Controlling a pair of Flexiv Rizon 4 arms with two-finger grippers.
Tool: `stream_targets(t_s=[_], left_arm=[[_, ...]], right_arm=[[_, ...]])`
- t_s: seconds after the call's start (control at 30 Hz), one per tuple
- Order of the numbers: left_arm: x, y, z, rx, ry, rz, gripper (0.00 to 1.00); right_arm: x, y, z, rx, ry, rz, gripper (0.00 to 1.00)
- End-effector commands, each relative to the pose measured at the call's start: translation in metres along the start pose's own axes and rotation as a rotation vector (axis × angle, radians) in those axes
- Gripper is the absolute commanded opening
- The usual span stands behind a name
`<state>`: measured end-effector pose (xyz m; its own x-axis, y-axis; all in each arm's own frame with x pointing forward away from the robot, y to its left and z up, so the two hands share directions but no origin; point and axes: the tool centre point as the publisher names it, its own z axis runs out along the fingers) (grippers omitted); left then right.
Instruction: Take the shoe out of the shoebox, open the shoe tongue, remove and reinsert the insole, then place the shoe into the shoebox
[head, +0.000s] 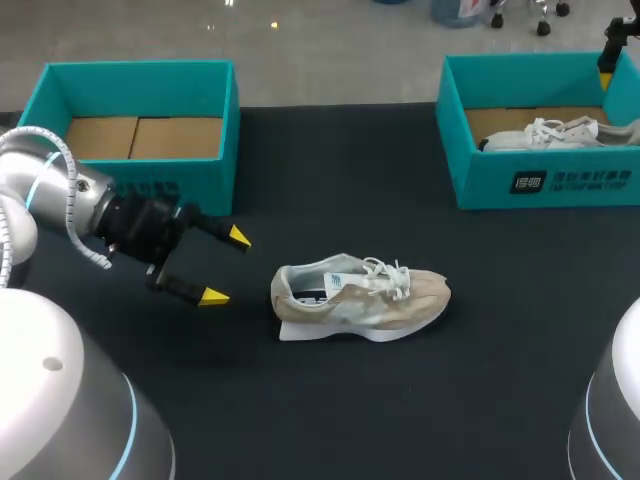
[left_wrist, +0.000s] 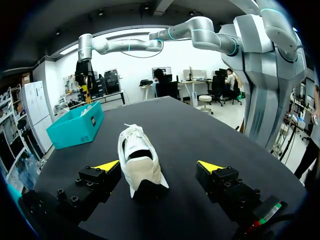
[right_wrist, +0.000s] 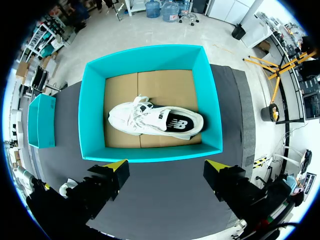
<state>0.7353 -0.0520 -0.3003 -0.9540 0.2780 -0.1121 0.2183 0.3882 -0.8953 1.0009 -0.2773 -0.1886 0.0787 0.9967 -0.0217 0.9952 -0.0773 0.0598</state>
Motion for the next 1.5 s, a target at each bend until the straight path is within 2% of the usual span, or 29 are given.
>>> stream_targets(t_s=[0.03,0.1,0.27,0.43,0.9,1.17,1.43,1.5], left_arm=[[0.000,0.000,0.000,-0.001,0.000,0.001,1.00],[0.000,0.000,0.000,-0.001,0.000,0.001,1.00],[-0.004,0.006,-0.012,0.013,-0.084,-0.087,1.00],[-0.006,0.013,-0.019,-0.033,-0.116,-0.149,1.00],[-0.006,0.013,-0.019,-0.033,-0.116,-0.149,1.00],[0.006,0.034,-0.014,-0.007,-0.236,-0.277,1.00],[0.008,0.059,0.003,0.033,-0.237,-0.332,1.00],[0.005,0.062,0.007,0.014,-0.234,-0.325,1.00]], right_arm=[[0.000,0.000,0.000,-0.001,0.001,0.000,1.00],[0.000,0.000,0.000,-0.001,0.001,0.000,1.00],[0.000,0.000,0.000,-0.001,0.001,0.000,1.00],[0.000,0.000,0.000,-0.001,0.001,0.000,1.00],[0.000,0.000,0.000,-0.001,0.001,0.000,1.00],[0.000,0.000,0.000,-0.001,0.001,0.000,1.00],[0.000,0.000,0.000,-0.001,0.001,0.000,1.00],[0.000,0.000,0.000,-0.001,0.001,0.000,1.00]])
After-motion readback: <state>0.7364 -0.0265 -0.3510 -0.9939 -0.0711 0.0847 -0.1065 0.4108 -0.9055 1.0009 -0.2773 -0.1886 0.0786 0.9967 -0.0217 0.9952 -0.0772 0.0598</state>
